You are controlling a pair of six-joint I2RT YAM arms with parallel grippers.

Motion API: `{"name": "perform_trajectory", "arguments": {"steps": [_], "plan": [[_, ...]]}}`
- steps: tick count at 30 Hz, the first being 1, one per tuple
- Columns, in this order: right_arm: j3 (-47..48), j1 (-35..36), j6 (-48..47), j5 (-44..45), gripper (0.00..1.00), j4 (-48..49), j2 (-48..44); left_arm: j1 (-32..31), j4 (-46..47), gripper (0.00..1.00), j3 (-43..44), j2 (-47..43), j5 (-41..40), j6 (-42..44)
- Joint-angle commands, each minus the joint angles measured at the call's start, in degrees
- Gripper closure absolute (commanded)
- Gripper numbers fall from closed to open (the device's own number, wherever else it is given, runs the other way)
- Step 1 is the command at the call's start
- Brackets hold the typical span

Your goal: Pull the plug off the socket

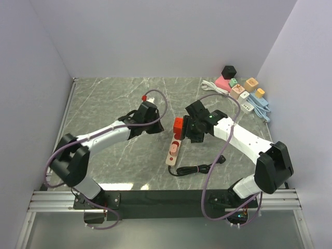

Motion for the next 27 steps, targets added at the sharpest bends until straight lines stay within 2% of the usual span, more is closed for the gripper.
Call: {"name": "perform_trajectory", "arguments": {"steps": [1, 8, 16, 19, 20, 21, 22, 25, 27], "plan": [[3.0, 2.4, 0.5, 3.7, 0.36, -4.4, -0.6, 0.0, 2.1, 0.99, -2.2, -4.7, 1.3, 0.1], [8.1, 8.8, 5.0, 5.2, 0.31, -4.9, 6.7, 1.7, 0.3, 0.99, -7.4, -12.1, -2.6, -3.2], [11.4, 14.1, 8.4, 8.7, 0.29, -6.9, 16.0, 2.5, 2.4, 0.99, -12.1, -15.4, 0.3, -2.3], [9.3, 14.4, 9.1, 8.9, 0.46, -5.7, 15.9, 2.5, 4.3, 0.99, -12.7, -14.6, 3.4, -1.3], [8.8, 14.5, 9.0, 9.3, 0.62, -5.6, 15.7, 2.5, 5.0, 0.99, -12.9, -14.3, 5.5, -0.9], [8.2, 14.4, 9.0, 9.7, 0.69, -5.6, 14.9, 2.5, 5.8, 0.99, -13.0, -13.6, 6.3, -0.6], [7.3, 14.4, 8.5, 10.2, 0.84, -5.5, 14.5, 2.5, 7.5, 0.99, -13.0, -13.3, 7.1, 0.0], [7.1, 14.3, 5.4, 11.3, 1.0, -5.8, 13.8, 2.5, 10.2, 0.99, -12.5, -11.0, 11.2, 0.8], [6.4, 14.3, -0.1, 9.5, 1.0, -4.4, 13.1, 2.5, 13.1, 1.0, -11.7, -9.1, 14.2, 0.7]]}}
